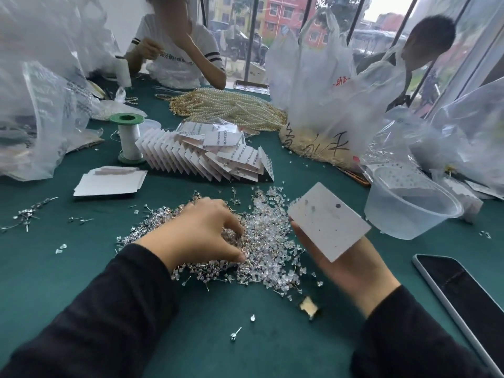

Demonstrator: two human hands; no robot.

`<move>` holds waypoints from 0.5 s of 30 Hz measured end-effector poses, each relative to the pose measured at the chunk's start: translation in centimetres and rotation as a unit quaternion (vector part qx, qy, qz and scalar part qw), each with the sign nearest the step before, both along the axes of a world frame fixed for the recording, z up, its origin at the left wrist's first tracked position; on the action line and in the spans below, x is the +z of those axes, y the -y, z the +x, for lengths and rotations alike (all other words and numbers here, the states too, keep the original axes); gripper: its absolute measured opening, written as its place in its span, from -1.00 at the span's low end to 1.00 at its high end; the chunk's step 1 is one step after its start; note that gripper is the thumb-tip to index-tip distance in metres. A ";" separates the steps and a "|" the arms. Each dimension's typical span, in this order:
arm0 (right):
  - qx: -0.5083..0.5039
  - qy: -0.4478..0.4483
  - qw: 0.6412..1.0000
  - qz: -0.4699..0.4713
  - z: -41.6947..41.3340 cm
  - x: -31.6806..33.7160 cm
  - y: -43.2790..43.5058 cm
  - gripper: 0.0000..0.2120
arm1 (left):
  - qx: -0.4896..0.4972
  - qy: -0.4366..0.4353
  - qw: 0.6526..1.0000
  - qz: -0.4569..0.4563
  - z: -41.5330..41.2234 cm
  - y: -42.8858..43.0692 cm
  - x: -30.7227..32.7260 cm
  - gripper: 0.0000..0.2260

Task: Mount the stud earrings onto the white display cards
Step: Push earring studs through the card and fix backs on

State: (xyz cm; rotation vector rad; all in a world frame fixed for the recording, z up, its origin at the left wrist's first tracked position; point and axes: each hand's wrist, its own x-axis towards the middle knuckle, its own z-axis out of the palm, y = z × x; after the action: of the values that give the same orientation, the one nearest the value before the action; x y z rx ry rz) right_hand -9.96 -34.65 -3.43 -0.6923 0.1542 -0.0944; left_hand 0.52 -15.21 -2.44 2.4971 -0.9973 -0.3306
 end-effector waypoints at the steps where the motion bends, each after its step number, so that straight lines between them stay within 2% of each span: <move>1: -0.005 -0.007 1.000 -0.003 0.0 0.1 -0.1 -0.67 | 0.001 -0.002 1.000 0.002 0.1 0.0 -0.1 -0.64; 2: -0.006 -0.011 1.000 -0.006 0.1 0.1 -0.2 -0.71 | 0.002 0.000 1.000 -0.006 0.3 0.1 -0.3 -0.70; 5: 0.024 -0.015 0.999 -0.025 0.1 0.4 -0.8 -0.59 | 0.009 0.041 0.998 -0.043 0.3 0.1 -0.4 -0.90; 7: 0.023 -0.014 0.999 -0.035 0.0 0.5 -1.2 -0.58 | 0.017 0.075 0.996 -0.052 0.4 0.0 -0.5 -0.95; 9: 0.015 -0.014 1.000 -0.009 -0.2 0.6 -1.2 -0.48 | 0.023 0.093 0.993 -0.070 0.4 -0.1 -0.5 -0.97; 12: -0.008 -0.009 1.000 0.008 -0.4 0.6 -1.2 -0.72 | 0.043 0.072 0.984 -0.158 0.1 -0.2 -0.2 -0.92; 15: -0.001 -0.012 1.000 -0.008 -0.6 0.7 -1.8 -0.73 | 0.067 0.012 0.966 -0.249 -0.3 0.0 0.1 -0.94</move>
State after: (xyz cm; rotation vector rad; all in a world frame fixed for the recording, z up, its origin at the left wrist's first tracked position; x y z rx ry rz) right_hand -10.59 -32.88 -2.70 -0.7095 0.1766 -0.0899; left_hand 0.19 -15.16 -2.32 2.0956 -0.7949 -0.0008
